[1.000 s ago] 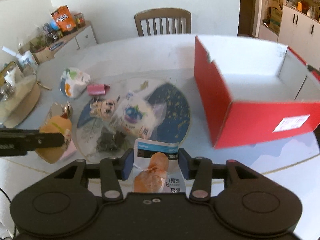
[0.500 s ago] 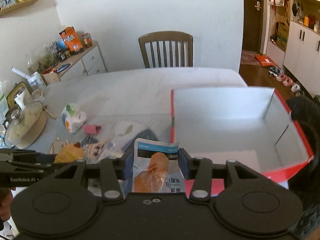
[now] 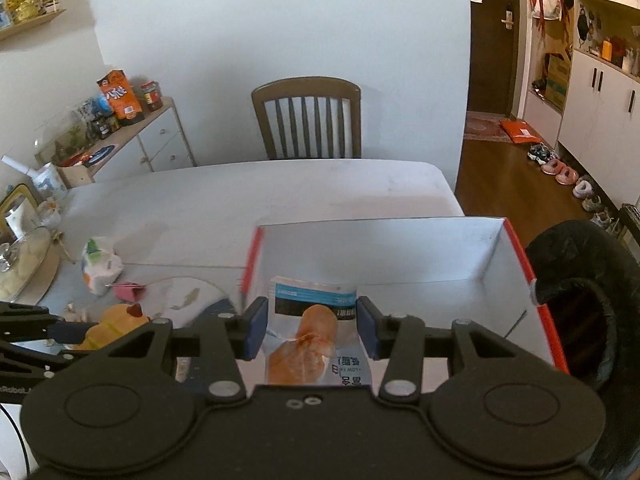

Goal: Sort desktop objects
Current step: 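Carry both items over the red box and lower them inside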

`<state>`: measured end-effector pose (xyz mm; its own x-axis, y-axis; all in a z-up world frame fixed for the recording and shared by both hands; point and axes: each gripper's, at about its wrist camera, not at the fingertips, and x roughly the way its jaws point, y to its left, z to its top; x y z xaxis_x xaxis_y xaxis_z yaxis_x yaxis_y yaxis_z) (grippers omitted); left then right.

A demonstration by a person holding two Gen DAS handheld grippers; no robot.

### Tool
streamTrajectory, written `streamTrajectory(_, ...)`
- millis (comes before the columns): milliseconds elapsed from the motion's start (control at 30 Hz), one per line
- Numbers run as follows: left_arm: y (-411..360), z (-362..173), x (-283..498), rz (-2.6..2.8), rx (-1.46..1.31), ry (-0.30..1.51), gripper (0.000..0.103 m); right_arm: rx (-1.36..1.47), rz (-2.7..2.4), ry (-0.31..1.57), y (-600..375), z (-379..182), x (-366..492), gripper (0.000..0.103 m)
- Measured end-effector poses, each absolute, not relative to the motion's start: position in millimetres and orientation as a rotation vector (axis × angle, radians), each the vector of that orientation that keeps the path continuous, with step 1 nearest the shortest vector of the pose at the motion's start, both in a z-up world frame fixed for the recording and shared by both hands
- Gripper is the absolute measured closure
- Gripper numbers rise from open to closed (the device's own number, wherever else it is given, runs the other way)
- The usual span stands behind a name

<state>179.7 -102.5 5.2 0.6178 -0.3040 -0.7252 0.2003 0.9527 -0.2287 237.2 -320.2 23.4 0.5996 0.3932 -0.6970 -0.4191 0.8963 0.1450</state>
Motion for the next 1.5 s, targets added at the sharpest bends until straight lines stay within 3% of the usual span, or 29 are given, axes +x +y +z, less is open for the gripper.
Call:
streamTrajectory(800, -204, -16, 248, -0.402, 0.088, 0.861, 0.063, -0.043, 0.405, 0.863, -363, -20, 302, 0.056)
streamTrajectory(1100, -222, -55, 259, -0.423, 0.133, 0.974, 0.063, -0.095, 0.404, 0.986, -352, -62, 324, 0.055)
streamTrajectory(1333, -224, -53, 256, -0.433, 0.126, 0.969, 0.063, -0.162, 0.408, 1.048, -338, -80, 325, 0.054)
streamTrajectory(1500, -224, -50, 250, -0.421, 0.123, 0.952, 0.062, -0.160, 0.414, 1.050, -338, -79, 323, 0.041)
